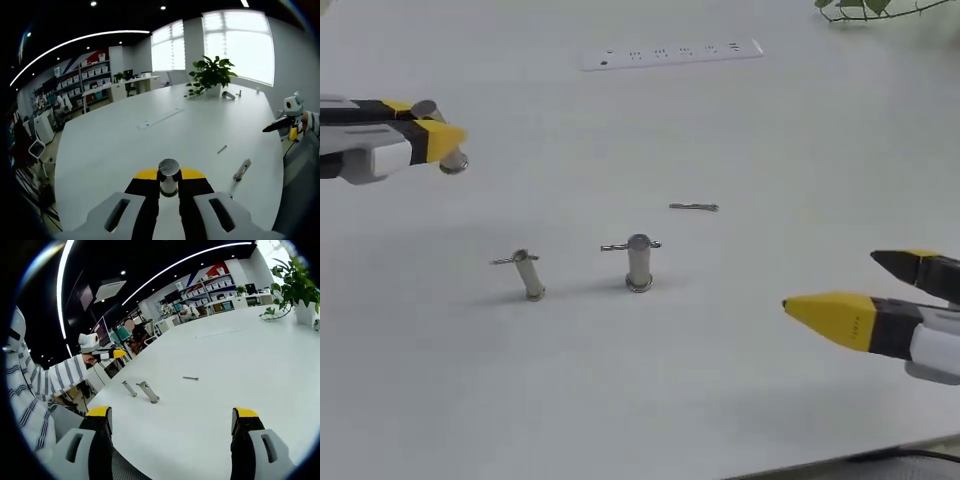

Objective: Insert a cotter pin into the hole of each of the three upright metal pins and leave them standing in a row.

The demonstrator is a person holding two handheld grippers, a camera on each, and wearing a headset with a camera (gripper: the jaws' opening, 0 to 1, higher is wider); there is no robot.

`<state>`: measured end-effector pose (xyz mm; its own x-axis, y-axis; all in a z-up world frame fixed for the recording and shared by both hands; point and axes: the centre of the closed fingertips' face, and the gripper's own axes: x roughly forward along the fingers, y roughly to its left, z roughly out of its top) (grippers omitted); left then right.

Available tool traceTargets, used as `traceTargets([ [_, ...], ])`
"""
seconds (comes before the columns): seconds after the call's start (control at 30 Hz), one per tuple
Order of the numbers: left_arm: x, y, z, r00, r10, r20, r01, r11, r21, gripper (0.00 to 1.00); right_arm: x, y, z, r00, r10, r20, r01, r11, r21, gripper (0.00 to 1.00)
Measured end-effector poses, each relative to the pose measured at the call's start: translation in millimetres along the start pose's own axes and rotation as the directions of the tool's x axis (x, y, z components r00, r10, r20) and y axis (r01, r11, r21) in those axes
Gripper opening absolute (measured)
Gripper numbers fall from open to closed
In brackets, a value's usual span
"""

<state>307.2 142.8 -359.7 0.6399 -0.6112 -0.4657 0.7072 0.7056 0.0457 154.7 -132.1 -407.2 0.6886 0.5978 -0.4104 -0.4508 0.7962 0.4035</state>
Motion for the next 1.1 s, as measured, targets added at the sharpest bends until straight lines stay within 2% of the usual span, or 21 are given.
traceTargets([
  [0.1,-5.8,-10.2,4.6,0.9998,-0.014,0.011,0.014,1.0,0.006,0.09,0.1,1.7,-0.2,1.0,0.007,-0.001,-0.007,1.0,-0.003,0.98],
  [0.23,-14.8,-31.5,12.1,0.9978,-0.056,0.036,0.055,0.998,0.019,0.09,-0.1,3.9,-0.1,0.9999,0.017,-0.005,-0.017,1.0,-0.013,0.98],
  [0.43,-22.8,-59.5,15.5,0.9938,-0.103,0.042,0.1,0.993,0.06,0.09,-1.3,5.8,1.0,0.9997,0.023,-0.002,-0.024,0.999,-0.024,0.98],
  [0.73,-25.4,-101.5,5.1,0.9852,-0.17,0.02,0.168,0.982,0.087,0.09,-3.4,7.0,-3.4,0.9996,0.027,-0.005,-0.027,0.999,-0.03,0.98],
  [0.97,-22.0,-133.3,-4.9,0.9765,-0.215,0.012,0.214,0.975,0.068,0.09,-6.6,6.3,-7.0,0.9997,0.025,-0.006,-0.025,0.999,-0.03,0.98],
  [1.1,-19.6,-147.1,-9.9,0.9724,-0.234,-0.001,0.233,0.97,0.069,0.09,-8.0,5.2,-9.1,0.9997,0.022,-0.008,-0.022,0.999,-0.028,0.98],
])
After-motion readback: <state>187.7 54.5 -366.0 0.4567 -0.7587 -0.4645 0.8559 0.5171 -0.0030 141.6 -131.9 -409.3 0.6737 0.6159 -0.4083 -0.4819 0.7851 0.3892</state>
